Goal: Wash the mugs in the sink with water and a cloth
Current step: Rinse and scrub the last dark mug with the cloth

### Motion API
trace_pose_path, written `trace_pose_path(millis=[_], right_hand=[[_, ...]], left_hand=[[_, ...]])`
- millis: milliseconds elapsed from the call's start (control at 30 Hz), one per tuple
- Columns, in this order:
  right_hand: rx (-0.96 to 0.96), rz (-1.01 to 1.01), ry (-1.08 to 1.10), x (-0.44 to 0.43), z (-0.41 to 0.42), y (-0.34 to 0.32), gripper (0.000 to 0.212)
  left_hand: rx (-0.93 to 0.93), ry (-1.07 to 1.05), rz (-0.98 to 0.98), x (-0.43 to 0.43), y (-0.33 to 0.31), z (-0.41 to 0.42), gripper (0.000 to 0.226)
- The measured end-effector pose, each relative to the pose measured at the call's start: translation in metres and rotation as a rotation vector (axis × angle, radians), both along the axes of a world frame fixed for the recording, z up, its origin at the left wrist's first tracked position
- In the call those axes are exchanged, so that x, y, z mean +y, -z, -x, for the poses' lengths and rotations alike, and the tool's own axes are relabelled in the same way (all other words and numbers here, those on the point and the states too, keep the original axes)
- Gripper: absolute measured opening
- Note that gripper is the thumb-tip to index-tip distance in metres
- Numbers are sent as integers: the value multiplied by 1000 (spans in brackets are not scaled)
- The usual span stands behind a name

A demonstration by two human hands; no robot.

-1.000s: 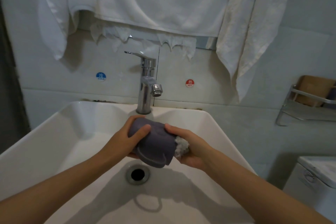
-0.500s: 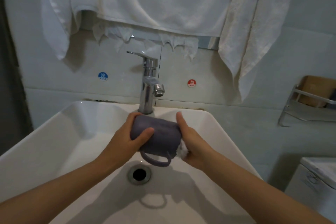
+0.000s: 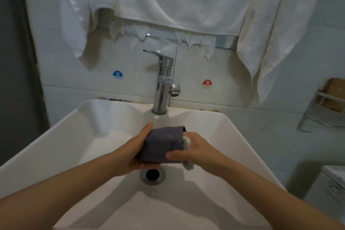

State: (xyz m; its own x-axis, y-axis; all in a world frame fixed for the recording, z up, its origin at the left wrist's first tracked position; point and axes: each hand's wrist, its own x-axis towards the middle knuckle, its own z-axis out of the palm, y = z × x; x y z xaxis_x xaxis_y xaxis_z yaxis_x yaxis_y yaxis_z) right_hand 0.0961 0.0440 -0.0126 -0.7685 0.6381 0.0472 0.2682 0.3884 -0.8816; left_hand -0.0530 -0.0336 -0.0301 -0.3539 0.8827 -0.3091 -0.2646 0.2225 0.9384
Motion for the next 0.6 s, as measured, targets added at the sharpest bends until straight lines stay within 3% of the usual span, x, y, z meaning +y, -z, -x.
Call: trace_pose_path(millis=[100,167,233,333,400,500,533,600], right_hand=[[234,489,73,7,-1,-2,39],[382,794,111,9,-5,-7,20],[415,925,111,6,-7,-10,16],[401,938,73,1,-5,-11,17],[314,692,28,0,-3,-7,13],[-4,-73,-75,-3,-1,1,48],[-84,-225,-84,-2,0,5,60],[-122,-326,-109,0,1,10,70]], left_hand=[[145,-28,-140,0,-5,-3,43],[321,-16,-204,1,-5,-5,38],[430,-3,-220,4,-3,-5,44],[387,-30,-249,4,-3,-3,40],[270,-57,-220,2,-3,-3,32],[24,-64,-30,0,-1,-2,38],[-42,-52,46,-2,0,0,41],[-129,-37,153,-4,2,1,43]])
